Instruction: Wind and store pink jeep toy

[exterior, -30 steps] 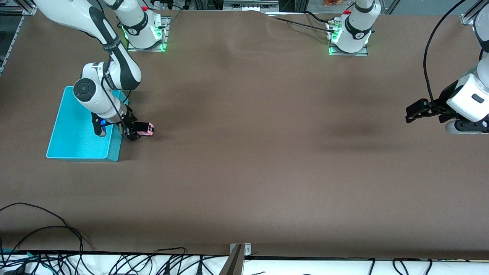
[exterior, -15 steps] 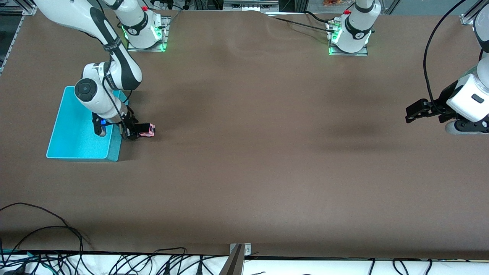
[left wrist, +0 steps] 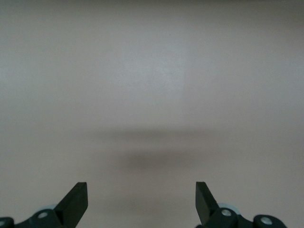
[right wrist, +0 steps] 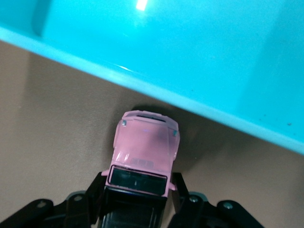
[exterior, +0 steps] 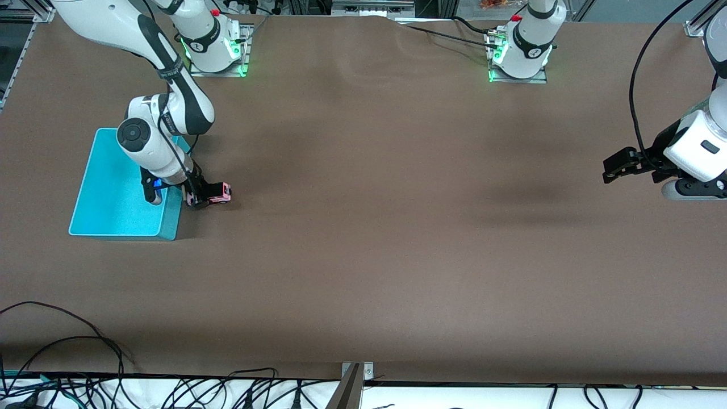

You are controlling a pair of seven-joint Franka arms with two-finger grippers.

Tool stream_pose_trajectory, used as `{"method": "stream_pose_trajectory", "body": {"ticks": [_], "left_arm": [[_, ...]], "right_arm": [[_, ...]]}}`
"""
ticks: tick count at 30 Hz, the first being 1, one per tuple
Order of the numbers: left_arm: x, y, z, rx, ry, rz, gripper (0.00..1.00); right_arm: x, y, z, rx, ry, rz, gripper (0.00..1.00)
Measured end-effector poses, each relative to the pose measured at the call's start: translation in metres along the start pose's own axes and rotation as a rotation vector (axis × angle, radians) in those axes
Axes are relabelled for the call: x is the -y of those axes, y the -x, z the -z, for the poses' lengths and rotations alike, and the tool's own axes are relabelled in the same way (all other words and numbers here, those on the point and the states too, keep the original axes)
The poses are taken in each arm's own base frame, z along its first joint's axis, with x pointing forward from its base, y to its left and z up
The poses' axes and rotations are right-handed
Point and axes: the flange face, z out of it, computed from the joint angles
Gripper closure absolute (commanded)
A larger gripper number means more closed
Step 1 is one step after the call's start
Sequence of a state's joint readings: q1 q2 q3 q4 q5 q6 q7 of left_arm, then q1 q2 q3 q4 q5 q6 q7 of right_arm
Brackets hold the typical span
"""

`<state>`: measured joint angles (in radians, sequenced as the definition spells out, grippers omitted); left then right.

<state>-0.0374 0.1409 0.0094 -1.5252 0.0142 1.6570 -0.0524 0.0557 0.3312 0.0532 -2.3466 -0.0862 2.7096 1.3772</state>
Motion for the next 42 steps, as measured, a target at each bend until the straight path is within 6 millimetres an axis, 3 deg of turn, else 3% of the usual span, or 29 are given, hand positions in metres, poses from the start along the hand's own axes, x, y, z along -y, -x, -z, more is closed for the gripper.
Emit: {"method": "stream_pose_trajectory", "body": {"ticks": [6,18,26,31,36,42], "left_arm": [[0.000,0.000,0.000,0.000,0.000,0.000,0.00],[0.000,0.000,0.000,0.001,0.000,0.000,0.00],[0.000,0.000,-0.001,0.001,0.000,0.000,0.00],[0.000,0.000,-0.001,0.001,0.000,0.000,0.00],[0.000,0.000,-0.001,0.001,0.000,0.000,0.00],[0.000,0.000,-0.001,0.002,0.000,0.000,0.00]], "right_arm": [[0.017,-0.004,0.015,-0.015,-0.049,0.006,1.00],[0.054,-0.002,0.071,-0.031,-0.086,0.057,1.00],[0.073,-0.010,0.121,-0.040,-0.038,0.233,1.00],[0.074,-0.015,0.137,-0.027,0.020,0.403,1.00],[0.064,-0.034,0.143,0.015,0.107,0.597,1.00],[0.038,-0.091,0.146,0.069,0.171,0.789,1.00]]}}
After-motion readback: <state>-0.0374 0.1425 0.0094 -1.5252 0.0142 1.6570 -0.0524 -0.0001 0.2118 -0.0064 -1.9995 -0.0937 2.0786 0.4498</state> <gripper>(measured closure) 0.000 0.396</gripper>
